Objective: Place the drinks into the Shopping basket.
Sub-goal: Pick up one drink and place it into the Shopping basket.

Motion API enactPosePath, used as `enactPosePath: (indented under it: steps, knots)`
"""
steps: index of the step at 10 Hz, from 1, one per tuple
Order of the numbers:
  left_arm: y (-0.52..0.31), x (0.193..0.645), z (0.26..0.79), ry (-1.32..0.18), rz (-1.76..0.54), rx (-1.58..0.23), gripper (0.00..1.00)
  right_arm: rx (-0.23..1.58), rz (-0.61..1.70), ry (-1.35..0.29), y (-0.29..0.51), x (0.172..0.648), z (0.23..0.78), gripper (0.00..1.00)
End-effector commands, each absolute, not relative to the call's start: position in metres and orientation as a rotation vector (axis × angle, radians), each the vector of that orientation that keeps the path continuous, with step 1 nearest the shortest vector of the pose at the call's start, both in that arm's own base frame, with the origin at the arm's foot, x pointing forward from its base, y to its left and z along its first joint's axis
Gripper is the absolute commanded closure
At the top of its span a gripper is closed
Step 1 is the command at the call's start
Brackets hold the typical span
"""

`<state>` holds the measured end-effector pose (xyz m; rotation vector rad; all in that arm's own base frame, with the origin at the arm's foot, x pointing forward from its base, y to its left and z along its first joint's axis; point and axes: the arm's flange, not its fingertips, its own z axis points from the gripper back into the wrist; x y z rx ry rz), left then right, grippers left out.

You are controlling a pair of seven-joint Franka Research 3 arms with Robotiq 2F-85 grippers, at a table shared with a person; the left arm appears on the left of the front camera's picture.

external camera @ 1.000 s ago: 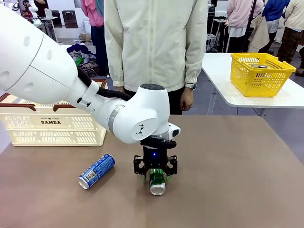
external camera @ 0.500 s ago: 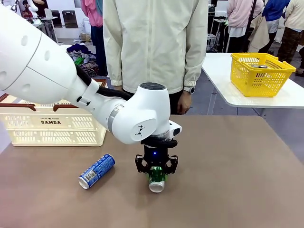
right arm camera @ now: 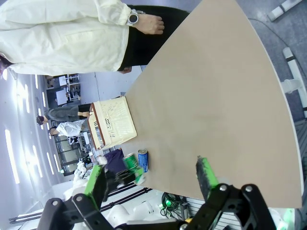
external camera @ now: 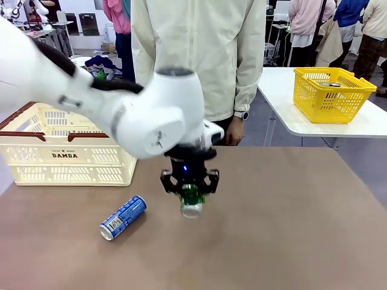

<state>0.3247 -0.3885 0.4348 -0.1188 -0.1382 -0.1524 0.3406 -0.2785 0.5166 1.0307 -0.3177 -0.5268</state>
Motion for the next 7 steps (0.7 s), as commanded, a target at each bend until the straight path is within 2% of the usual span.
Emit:
enactPosePath:
  steps: [1, 2, 3, 4, 7]
  knots:
    - [-0.338, 0.288, 0.507, -0.214, -0.202, -0.118, 1.0, 1.017, -0.506, -0.317, -0.278, 0.338, 0.518, 0.0]
    - [-0.311, 0.278, 0.532, -0.26, -0.216, -0.148, 1.0, 1.017, -0.506, -0.317, -0.278, 0.338, 0.518, 0.0]
    - [-0.294, 0.274, 0.539, -0.303, -0.191, -0.255, 1.0, 1.017, -0.506, -0.317, -0.278, 0.338, 0.518, 0.0]
    - [-0.348, 0.287, 0.518, -0.217, -0.189, -0.126, 1.0, 1.017, -0.506, -0.317, -0.278, 0.338, 0.518, 0.0]
    - [-0.348, 0.287, 0.518, -0.217, -0.189, -0.126, 1.0, 1.017, -0.506, -0.317, -0.278, 0.338, 0.518, 0.0]
